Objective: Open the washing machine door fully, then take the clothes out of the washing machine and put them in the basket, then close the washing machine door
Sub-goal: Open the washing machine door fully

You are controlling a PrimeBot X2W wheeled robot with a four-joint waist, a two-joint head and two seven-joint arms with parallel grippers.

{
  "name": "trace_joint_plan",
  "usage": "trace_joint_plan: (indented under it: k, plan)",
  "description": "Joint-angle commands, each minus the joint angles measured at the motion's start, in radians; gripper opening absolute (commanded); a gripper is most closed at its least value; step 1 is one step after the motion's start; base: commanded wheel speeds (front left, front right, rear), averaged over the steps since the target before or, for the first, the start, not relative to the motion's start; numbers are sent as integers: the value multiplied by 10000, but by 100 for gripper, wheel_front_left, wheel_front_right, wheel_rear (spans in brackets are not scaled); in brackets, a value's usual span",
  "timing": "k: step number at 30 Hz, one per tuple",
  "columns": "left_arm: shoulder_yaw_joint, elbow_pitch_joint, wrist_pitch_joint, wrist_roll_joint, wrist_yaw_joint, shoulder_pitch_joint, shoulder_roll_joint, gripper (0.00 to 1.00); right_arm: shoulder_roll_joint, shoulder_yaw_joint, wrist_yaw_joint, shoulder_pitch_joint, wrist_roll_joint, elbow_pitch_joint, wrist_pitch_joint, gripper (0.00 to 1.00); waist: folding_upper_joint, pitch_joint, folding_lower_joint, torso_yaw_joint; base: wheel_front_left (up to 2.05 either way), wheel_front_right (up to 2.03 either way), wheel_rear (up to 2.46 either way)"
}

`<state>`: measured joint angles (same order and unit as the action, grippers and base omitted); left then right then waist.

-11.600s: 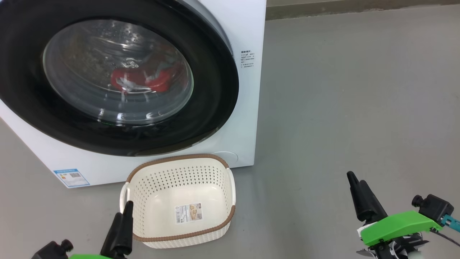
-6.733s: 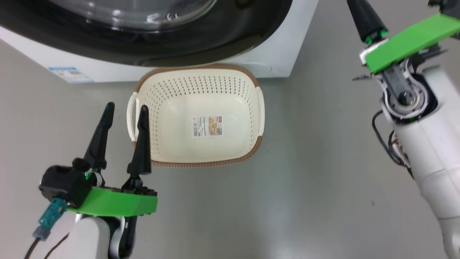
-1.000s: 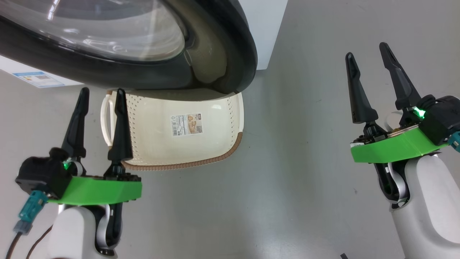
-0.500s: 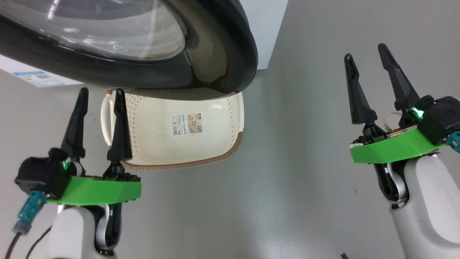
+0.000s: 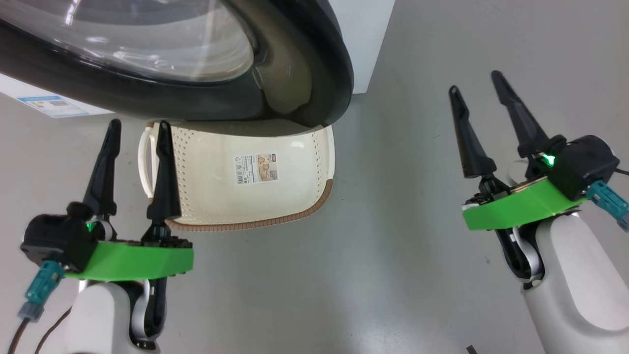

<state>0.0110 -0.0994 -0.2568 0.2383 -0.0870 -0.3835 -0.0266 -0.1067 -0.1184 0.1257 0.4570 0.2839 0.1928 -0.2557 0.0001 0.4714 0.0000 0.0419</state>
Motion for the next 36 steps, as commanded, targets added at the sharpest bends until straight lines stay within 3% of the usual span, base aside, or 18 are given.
trace_joint_plan:
  k: [1, 4, 9, 18, 27, 36]
  plan:
    - [315, 304, -49, -70, 115, 194, -237, 100, 14, -246, 50, 131, 87, -200, -61, 18, -1, -3, 0, 7, 0, 0, 0]
    - [324, 316, -49, -65, 128, 195, -237, 100, -11, -460, 50, 476, 328, -14, -61, 0, -1, -4, 0, 26, 0, 0, 0]
    - [289, 341, -49, -36, 147, 155, -237, 100, -3, -903, 50, 1198, 1527, 464, -61, 0, -1, 36, 0, 93, 0, 0, 0]
    - [182, 326, -49, 76, 184, 137, -237, 100, -377, -2393, 50, 3010, 6316, 1522, 126, 0, -1, 95, 0, 300, 0, 0, 0]
    - [127, 295, -49, 135, 187, 121, -237, 100, -795, -3128, 50, 4516, 11216, 1310, 2535, 0, -1, 152, 0, 557, 0, 0, 0]
    - [55, 274, -49, 163, 202, 107, -237, 100, -655, -2646, 50, 5093, 14171, 1551, 5329, 0, -1, 183, 0, 680, 0, 0, 0]
